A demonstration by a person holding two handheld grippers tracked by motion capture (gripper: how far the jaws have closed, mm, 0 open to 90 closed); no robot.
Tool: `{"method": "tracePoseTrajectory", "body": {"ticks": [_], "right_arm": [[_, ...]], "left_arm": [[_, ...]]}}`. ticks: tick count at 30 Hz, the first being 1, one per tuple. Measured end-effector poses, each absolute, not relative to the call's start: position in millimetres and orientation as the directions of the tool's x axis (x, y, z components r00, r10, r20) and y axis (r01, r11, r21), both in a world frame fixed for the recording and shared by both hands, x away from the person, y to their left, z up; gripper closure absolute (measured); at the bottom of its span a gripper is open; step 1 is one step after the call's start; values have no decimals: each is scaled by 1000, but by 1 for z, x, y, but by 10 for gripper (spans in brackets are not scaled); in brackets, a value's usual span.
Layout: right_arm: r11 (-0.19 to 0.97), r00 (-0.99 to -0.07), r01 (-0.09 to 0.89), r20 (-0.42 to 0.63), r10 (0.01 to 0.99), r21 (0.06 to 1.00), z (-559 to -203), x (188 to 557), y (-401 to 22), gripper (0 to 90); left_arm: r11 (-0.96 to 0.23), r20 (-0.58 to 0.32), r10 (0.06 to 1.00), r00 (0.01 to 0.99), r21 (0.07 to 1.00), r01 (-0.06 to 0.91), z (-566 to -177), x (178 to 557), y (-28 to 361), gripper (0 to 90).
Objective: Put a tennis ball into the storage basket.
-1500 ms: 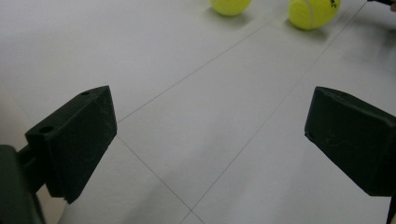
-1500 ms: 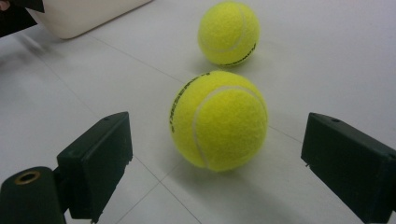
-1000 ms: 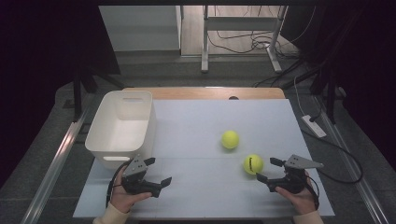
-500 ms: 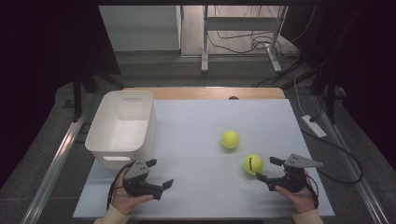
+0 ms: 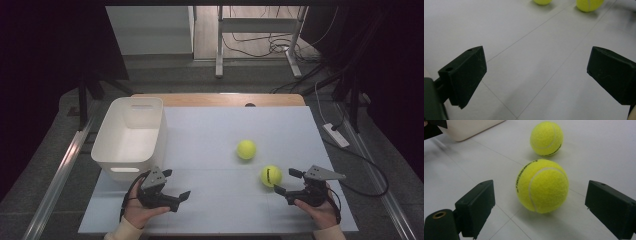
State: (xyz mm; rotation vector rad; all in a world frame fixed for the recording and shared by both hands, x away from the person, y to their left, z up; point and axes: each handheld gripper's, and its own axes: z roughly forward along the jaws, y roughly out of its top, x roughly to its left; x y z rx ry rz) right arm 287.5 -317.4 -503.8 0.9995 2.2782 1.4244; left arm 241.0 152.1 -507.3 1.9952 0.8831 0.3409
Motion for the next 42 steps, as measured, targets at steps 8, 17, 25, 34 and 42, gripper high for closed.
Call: {"method": "tracePoseTrajectory", "body": {"ticks": [8,17,25,34,42], "right_arm": [[276,-725,410,126,677,869,-504,287,-317,96],[274,-725,408,126,677,871,-503,287,-318,96],[271,-723,410,130,678,871,-504,288,-318,95],[266,-722,412,134,679,872,-504,287,-318,95],[266,-722,411,133,679,872,-503,288,-318,95]], "left_arm": [[-337,-106,702,705,822,460,-501,245,147,38],[-346,-112,700,706,811,471,-497,251,135,43],[-343,-121,698,706,809,477,-496,257,129,45],[-338,-131,693,709,809,480,-491,267,120,51],[-343,-133,688,714,807,480,-489,272,113,52]]}}
